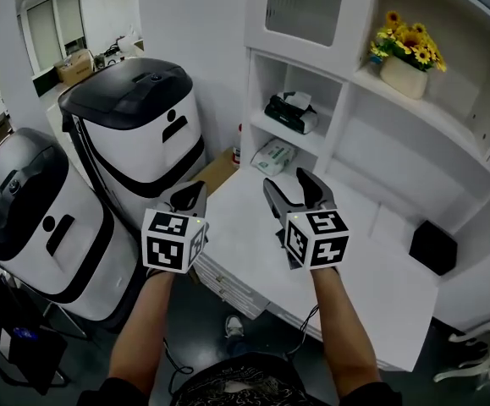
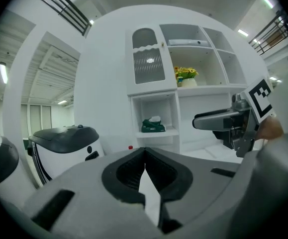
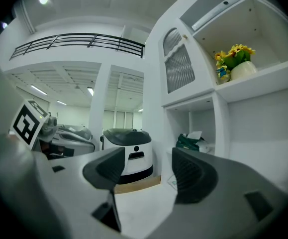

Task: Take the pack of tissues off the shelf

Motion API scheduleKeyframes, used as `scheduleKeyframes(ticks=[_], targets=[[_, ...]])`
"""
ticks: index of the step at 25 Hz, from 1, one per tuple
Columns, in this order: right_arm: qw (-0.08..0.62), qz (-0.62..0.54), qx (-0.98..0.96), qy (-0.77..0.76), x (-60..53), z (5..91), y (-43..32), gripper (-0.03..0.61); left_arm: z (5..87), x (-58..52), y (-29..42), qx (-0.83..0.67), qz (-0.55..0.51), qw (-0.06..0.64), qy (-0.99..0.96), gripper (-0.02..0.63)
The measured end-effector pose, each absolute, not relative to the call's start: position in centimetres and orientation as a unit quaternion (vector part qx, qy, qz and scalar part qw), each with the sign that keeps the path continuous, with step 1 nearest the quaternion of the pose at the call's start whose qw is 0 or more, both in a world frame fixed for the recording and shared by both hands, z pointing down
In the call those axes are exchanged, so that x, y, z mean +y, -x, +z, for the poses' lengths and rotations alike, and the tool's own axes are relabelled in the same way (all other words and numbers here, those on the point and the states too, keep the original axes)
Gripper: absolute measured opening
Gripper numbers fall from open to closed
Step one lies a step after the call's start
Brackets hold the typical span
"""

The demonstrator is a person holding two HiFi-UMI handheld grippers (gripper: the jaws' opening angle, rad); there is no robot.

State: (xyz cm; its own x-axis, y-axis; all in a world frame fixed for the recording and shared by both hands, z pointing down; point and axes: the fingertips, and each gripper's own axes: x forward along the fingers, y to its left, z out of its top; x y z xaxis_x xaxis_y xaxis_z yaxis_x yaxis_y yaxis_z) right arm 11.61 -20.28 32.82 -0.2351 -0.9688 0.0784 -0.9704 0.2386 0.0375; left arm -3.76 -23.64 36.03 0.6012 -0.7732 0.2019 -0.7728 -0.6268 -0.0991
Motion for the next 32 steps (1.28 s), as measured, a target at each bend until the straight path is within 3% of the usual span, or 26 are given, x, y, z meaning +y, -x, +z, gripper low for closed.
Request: scheduleKeyframes(ticks=[14, 32], targets=[[0.048, 0.015, -0.767, -0.640, -32.5, 31.9, -16.7, 0.290, 36.0, -36.3, -1.6, 0.405, -0.123, -0.002, 0.906, 0.009], [0.050, 0.029, -0.761, -0.646, -38.6, 32.5, -20.4, 0.290, 35.5, -42.4, -7.4, 0.377, -0.130, 0.008, 0.917, 0.009]])
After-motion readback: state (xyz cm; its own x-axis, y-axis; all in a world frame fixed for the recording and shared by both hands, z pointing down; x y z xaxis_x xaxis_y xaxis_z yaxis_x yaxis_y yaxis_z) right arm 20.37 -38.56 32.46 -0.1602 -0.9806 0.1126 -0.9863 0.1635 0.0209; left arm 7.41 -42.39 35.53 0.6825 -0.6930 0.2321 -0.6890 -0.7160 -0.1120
